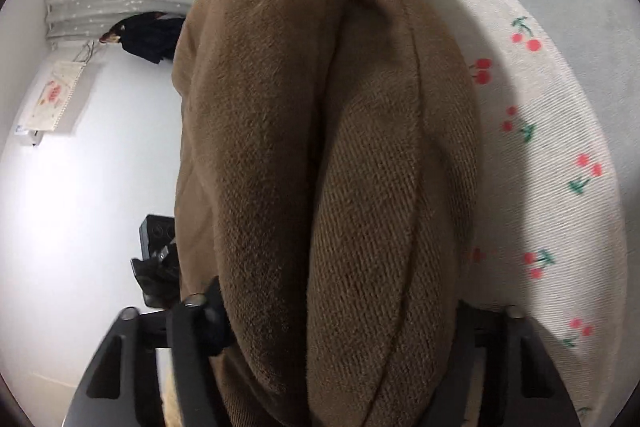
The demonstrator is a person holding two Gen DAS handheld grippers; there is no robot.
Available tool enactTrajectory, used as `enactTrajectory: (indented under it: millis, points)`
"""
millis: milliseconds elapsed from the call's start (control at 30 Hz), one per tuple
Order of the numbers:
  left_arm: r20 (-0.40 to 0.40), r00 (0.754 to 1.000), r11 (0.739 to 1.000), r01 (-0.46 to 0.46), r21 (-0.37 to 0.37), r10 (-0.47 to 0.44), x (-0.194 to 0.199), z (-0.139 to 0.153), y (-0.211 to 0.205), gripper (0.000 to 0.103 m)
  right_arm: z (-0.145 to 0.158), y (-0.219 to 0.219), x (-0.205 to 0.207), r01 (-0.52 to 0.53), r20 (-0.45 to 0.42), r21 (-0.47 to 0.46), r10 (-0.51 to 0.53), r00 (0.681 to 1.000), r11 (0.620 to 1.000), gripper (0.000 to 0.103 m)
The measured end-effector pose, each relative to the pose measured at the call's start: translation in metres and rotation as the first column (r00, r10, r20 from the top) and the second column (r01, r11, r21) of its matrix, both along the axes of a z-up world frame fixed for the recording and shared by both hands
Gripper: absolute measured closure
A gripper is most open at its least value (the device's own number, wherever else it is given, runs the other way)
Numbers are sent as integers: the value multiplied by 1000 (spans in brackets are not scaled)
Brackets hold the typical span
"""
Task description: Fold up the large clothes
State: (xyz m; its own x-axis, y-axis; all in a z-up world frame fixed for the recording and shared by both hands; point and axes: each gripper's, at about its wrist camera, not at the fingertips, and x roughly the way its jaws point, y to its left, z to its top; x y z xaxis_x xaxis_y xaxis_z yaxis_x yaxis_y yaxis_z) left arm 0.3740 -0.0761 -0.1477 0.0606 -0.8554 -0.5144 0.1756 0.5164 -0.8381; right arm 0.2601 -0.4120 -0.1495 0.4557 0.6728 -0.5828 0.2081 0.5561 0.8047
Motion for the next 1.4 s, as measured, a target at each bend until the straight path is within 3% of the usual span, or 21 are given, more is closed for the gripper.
enactTrajectory:
  millis: [33, 67, 167, 333, 467, 533, 567, 600, 633, 767, 900, 1000, 1100, 1167, 1200, 1233, 1333, 1400]
  points:
    - [22, 1000, 1000, -5, 13, 4, -5, 7, 2, 29, 8, 4, -3, 3, 26, -17, -2, 1000, 1000, 57]
    - [59, 998, 1000, -7, 29, 5, -11, 20, 4, 35, 19, 9, -7, 1, 61, -39, 2, 998, 999, 60]
    - [104, 994, 998, -33, 47, 28, -26, 49, 19, 37, 54, 34, -19, -32, 155, -49, 39, 987, 998, 62]
    - [101, 993, 994, -64, 84, 55, -57, 78, 80, 37, 91, 98, -36, -144, 194, -79, 157, 968, 986, 62]
    - [72, 992, 982, -111, 150, 101, -79, 57, 130, 29, 77, 154, -47, -236, 161, -67, 244, 956, 969, 61]
    - [74, 987, 957, -158, 244, 144, -86, 38, 146, 26, 52, 175, -47, -264, 78, -67, 269, 960, 962, 49]
    - [106, 980, 931, -195, 308, 171, -93, 33, 152, 25, 38, 183, -49, -268, 16, -97, 271, 962, 958, 45]
    - [136, 974, 932, -213, 292, 180, -101, 35, 156, 24, 30, 186, -51, -266, -27, -133, 264, 964, 955, 36]
    - [162, 969, 934, -227, 276, 187, -108, 39, 160, 24, 23, 187, -56, -253, -49, -158, 248, 967, 954, 34]
    - [347, 922, 912, -283, 295, 174, -147, 67, 167, 24, 51, 158, -84, -93, 47, -156, 102, 994, 983, 34]
    - [477, 867, 926, -288, 246, 143, -176, 71, 165, 24, 95, 151, -125, 28, 196, -224, 16, 981, 974, 34]
    - [526, 840, 935, -280, 216, 130, -190, 66, 164, 25, 108, 183, -144, -64, 270, -188, 114, 956, 980, 34]
    - [539, 834, 945, -260, 201, 115, -190, 64, 157, 27, 92, 226, -143, -150, 182, -245, 198, 963, 958, 34]
    - [563, 817, 942, -273, 193, 121, -190, 63, 154, 28, 69, 251, -126, -151, 76, -334, 186, 980, 931, 44]
    - [573, 810, 941, -280, 191, 124, -191, 64, 153, 29, 63, 257, -118, -150, 72, -331, 184, 980, 932, 71]
    - [584, 802, 940, -283, 188, 125, -191, 64, 153, 30, 63, 264, -120, -155, 84, -312, 190, 978, 937, 80]
    - [615, 782, 957, -248, 150, 106, -198, 70, 153, 38, 100, 272, -143, -96, 276, -292, 180, 944, 952, 86]
    - [626, 778, 964, -198, 175, 46, -201, 67, 145, 47, 116, 270, -155, -74, 348, -284, 175, 921, 956, 87]
